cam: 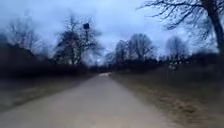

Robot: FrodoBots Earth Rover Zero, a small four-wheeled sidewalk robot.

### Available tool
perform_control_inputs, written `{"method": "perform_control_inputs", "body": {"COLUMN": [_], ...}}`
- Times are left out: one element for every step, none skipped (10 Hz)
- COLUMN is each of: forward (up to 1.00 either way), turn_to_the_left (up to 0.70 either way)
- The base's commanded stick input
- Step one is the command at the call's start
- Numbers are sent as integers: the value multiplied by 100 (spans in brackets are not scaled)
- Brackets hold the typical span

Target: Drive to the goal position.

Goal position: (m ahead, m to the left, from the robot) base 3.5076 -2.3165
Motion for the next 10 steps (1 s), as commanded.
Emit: {"method": "perform_control_inputs", "body": {"forward": [100, 100, 100, 100, 100, 100, 100, 100, 100, 100], "turn_to_the_left": [8, 4, 4, 4, 4, 4, 4, 4, 4, 4]}}
